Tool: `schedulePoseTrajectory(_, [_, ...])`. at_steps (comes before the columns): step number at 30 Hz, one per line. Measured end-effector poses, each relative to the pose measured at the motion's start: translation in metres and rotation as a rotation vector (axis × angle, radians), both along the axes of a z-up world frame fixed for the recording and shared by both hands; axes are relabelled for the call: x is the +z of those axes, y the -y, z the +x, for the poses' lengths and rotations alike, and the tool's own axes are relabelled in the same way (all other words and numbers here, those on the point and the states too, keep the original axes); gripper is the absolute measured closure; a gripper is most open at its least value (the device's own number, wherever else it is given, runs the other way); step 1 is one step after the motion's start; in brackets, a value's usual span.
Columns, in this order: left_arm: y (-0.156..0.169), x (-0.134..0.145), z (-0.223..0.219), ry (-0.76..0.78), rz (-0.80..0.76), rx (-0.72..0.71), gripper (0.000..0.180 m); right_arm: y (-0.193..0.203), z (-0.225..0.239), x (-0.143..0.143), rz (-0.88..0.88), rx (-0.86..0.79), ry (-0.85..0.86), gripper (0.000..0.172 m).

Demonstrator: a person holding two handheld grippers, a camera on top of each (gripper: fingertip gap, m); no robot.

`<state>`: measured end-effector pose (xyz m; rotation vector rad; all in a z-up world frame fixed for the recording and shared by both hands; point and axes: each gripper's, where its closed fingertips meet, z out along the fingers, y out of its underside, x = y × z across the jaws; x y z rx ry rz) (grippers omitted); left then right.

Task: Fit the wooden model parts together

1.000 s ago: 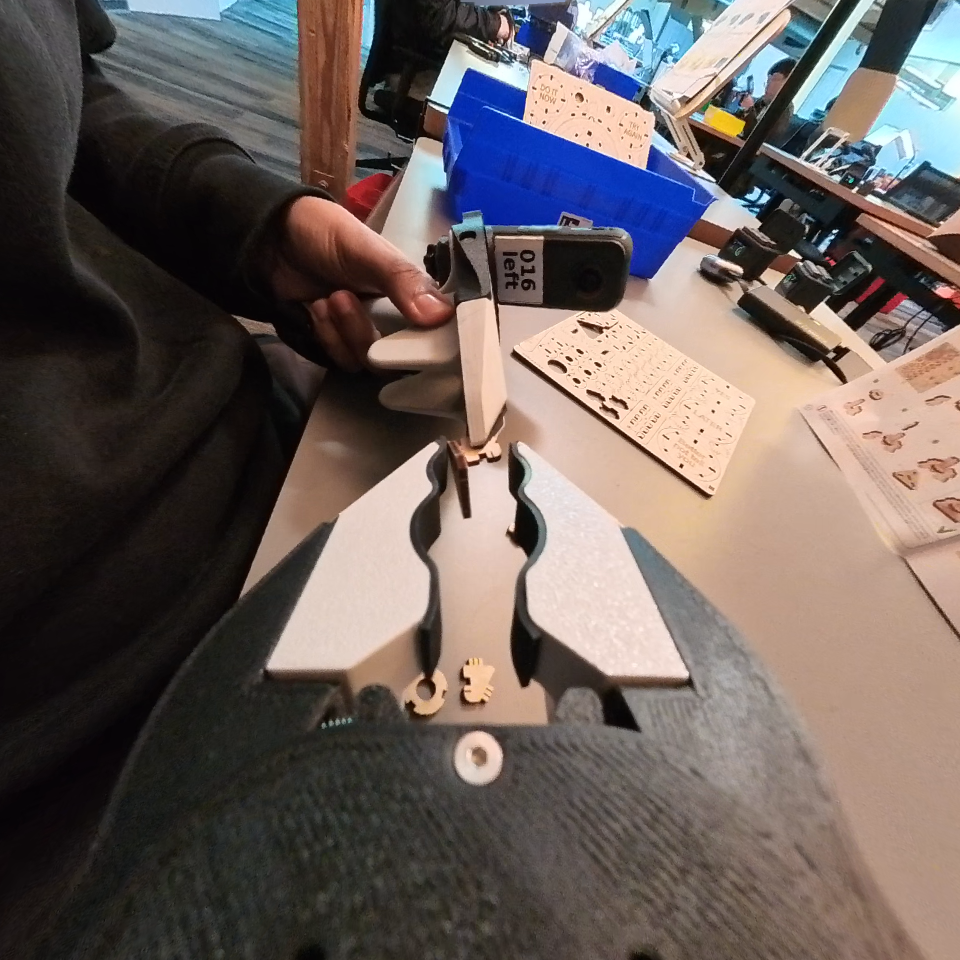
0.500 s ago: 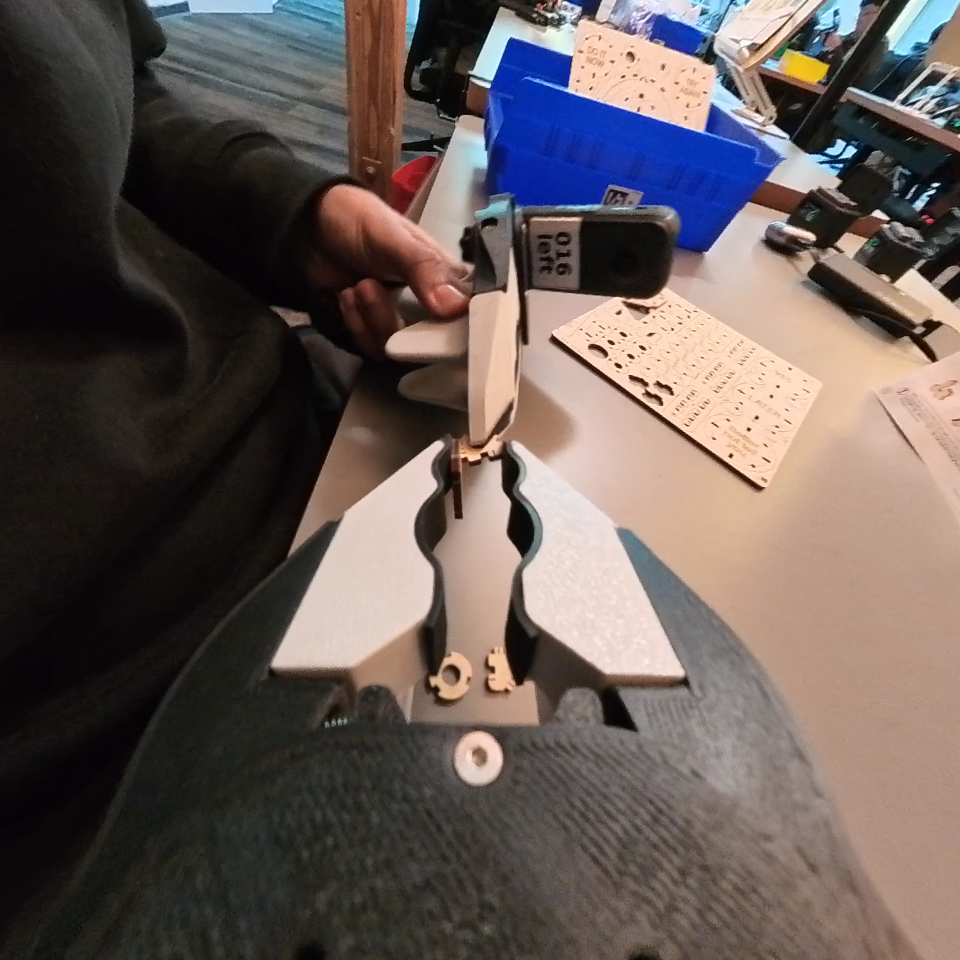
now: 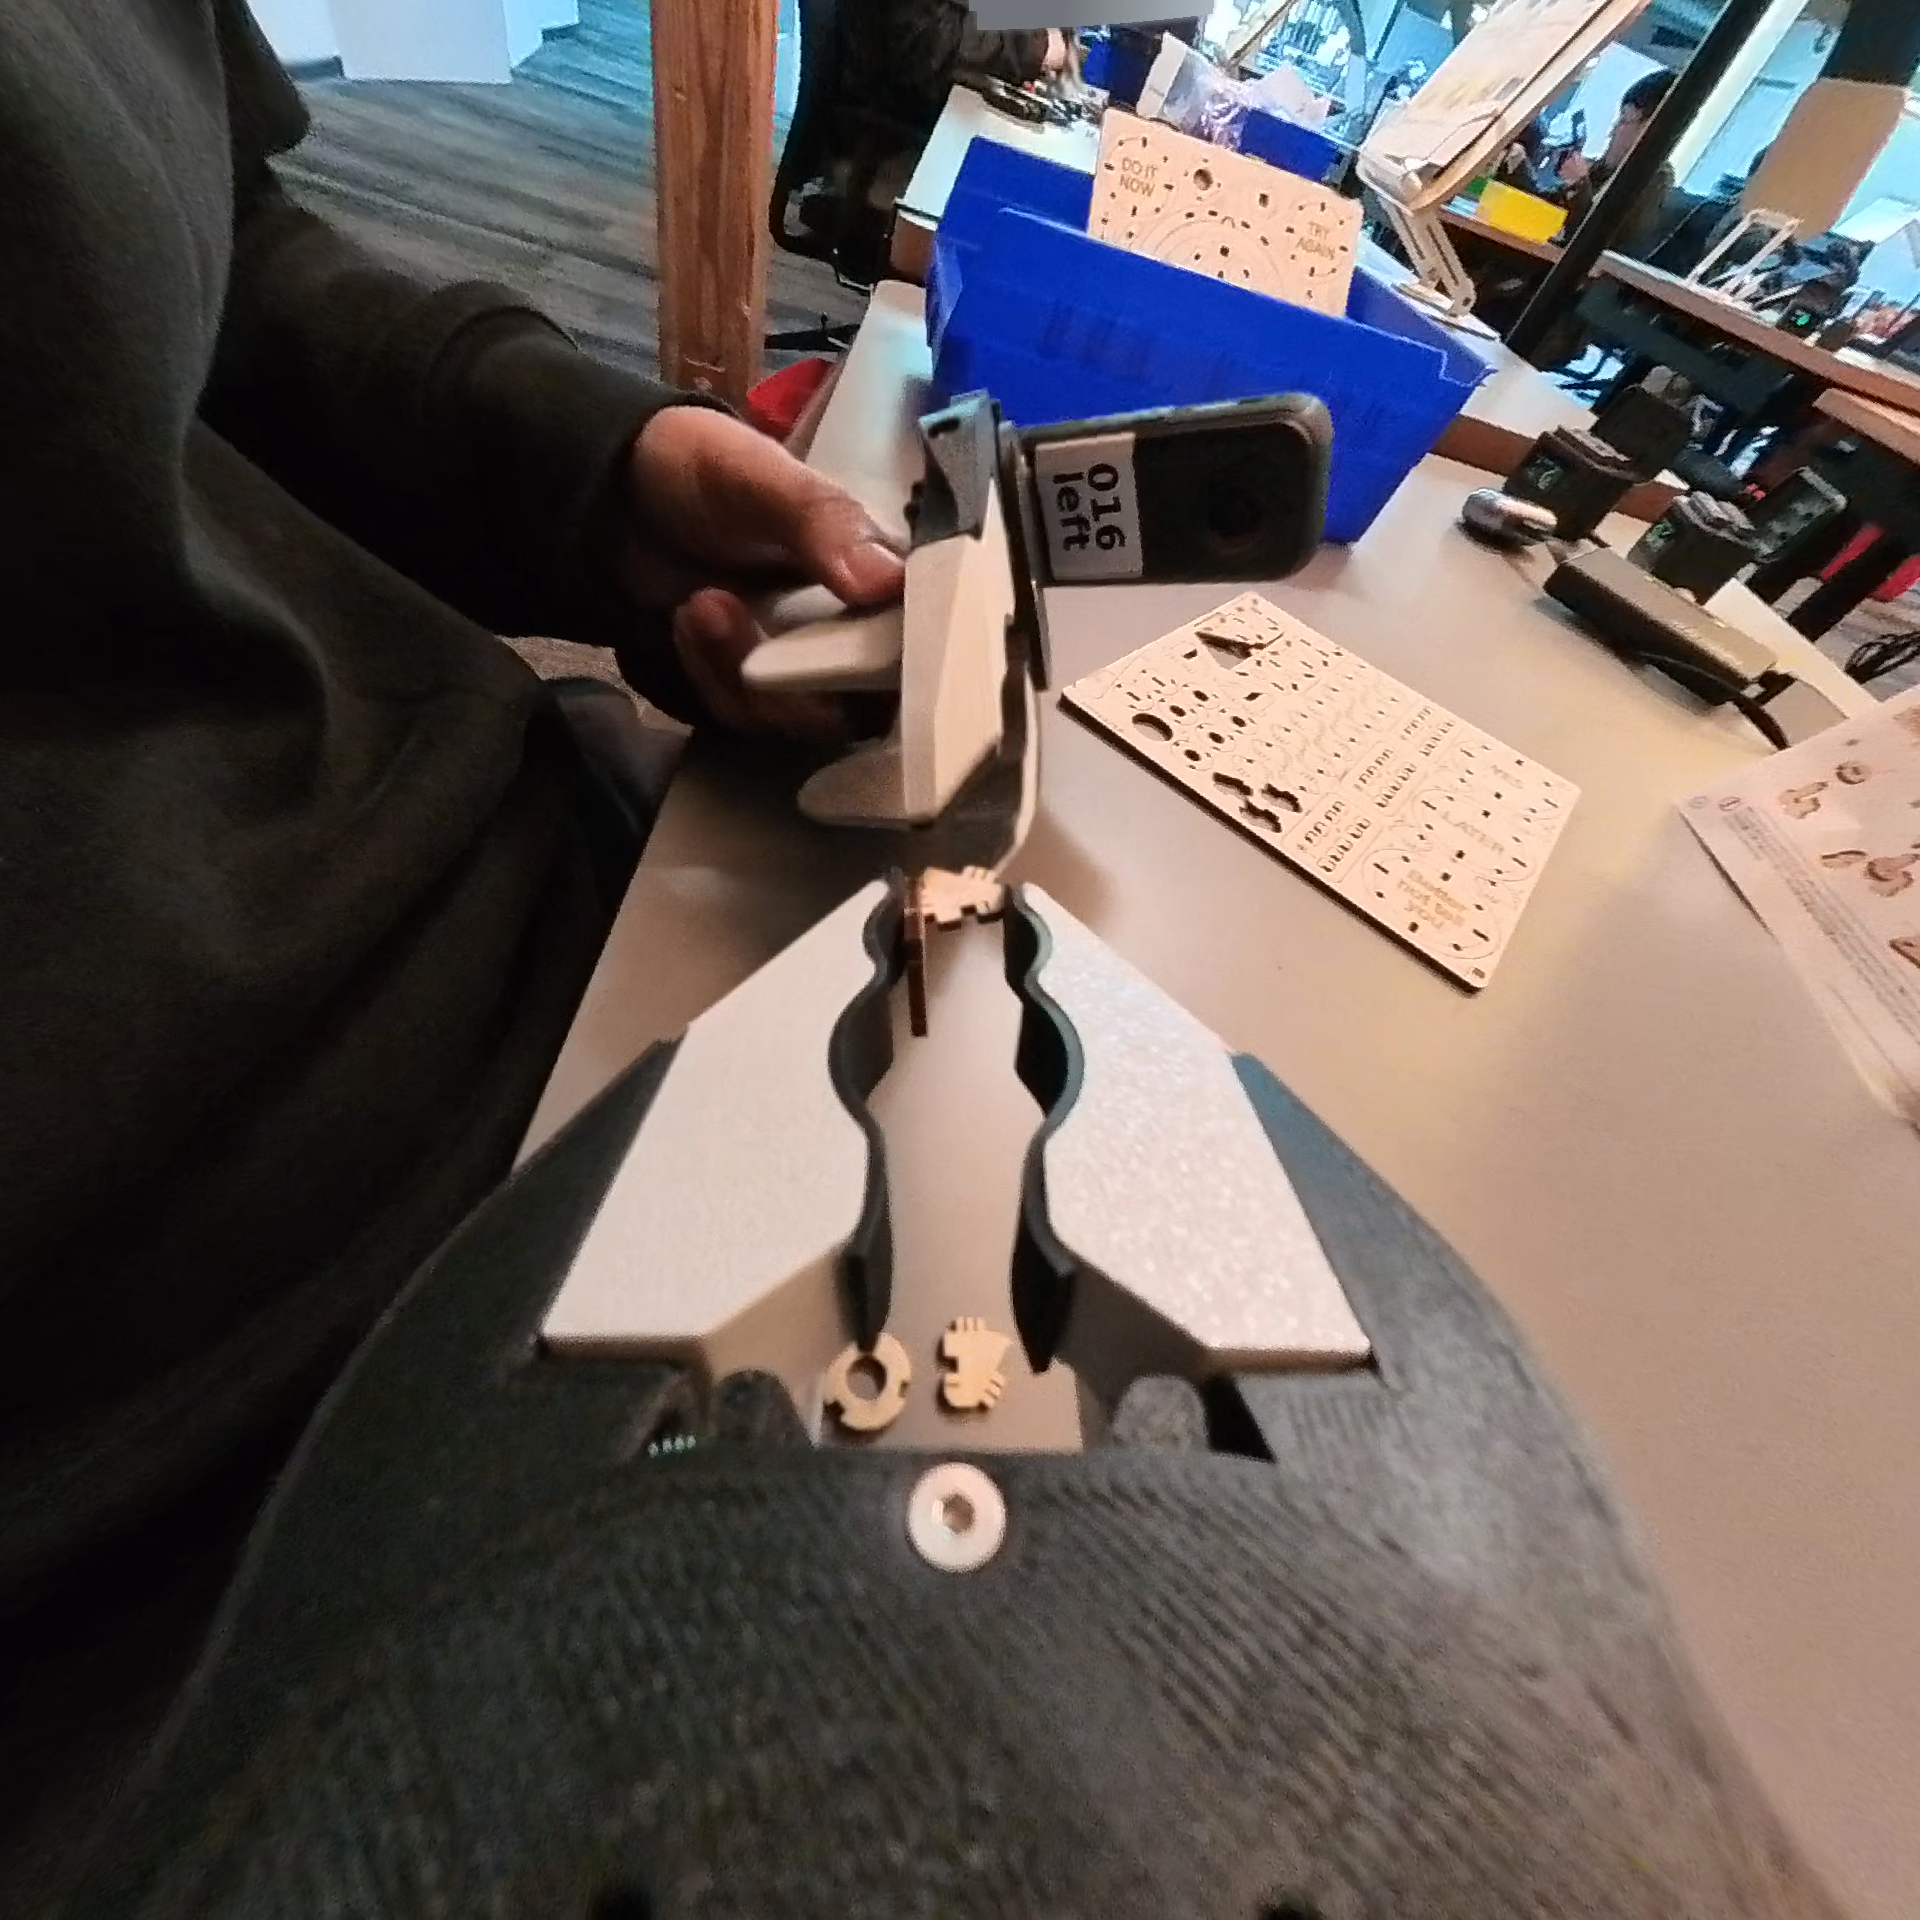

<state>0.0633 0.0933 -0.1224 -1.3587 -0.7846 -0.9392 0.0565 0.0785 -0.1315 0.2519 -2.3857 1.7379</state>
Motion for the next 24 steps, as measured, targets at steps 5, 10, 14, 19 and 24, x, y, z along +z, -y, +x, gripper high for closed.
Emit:
schedulePoseTrajectory(5, [0.000,-0.003,0.001,0.058,-0.004,-0.017,0.177,0.002,0.003,0.002,-0.020,0.008,-0.032,0.155])
schedulePoseTrajectory(10, [0.002,-0.001,0.006,0.092,0.021,-0.059,0.180,0.002,0.005,0.003,-0.034,0.016,-0.082,0.147])
schedulePoseTrajectory(14, [0.001,-0.007,0.010,0.097,-0.020,-0.081,0.180,-0.002,0.011,0.004,-0.039,0.070,-0.058,0.140])
schedulePoseTrajectory(19, [-0.001,-0.016,0.020,0.087,-0.101,-0.147,0.180,-0.007,0.021,-0.001,0.001,0.152,-0.011,0.138])
schedulePoseTrajectory(24, [-0.004,-0.023,0.029,0.090,-0.153,-0.223,0.180,-0.012,0.031,-0.014,0.092,0.222,-0.004,0.138])
